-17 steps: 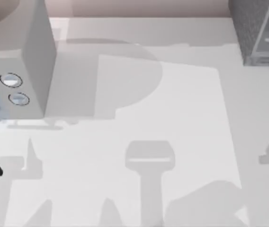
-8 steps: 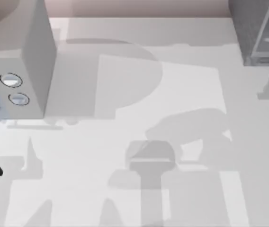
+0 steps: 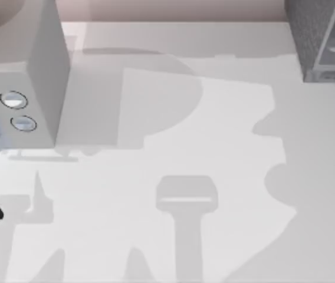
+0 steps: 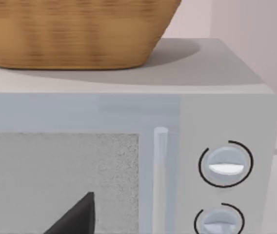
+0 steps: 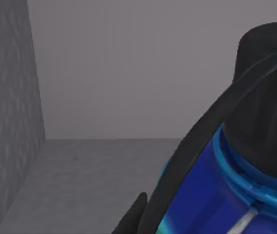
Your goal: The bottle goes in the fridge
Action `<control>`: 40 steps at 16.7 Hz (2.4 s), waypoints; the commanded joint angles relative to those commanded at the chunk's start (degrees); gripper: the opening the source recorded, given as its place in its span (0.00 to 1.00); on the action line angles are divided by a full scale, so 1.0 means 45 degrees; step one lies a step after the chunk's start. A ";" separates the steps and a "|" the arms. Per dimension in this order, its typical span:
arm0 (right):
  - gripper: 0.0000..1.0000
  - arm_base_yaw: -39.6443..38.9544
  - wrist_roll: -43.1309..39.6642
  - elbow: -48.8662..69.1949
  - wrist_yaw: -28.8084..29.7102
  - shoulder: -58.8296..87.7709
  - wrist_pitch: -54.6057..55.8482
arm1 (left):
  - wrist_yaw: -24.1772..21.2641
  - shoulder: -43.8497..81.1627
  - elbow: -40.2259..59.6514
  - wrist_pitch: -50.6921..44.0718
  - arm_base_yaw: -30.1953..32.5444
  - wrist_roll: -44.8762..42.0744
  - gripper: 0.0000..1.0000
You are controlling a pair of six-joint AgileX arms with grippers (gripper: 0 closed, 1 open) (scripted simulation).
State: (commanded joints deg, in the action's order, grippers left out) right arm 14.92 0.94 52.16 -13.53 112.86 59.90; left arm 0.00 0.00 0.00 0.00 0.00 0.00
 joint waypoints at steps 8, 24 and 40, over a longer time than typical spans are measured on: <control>0.01 0.0249 -0.0023 0.0929 -0.0247 0.1784 0.1067 | 0.0000 0.0000 0.0000 0.0000 0.0000 0.0000 1.00; 0.01 -0.0448 -0.0033 0.7322 0.0435 0.5168 -0.2060 | 0.0000 0.0000 0.0000 0.0000 0.0000 0.0000 1.00; 0.98 -0.0448 -0.0033 0.7322 0.0435 0.5168 -0.2060 | 0.0000 0.0000 0.0000 0.0000 0.0000 0.0000 1.00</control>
State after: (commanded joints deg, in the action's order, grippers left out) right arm 12.90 0.79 85.11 -11.58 136.11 50.63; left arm 0.00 0.00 0.00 0.00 0.00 0.00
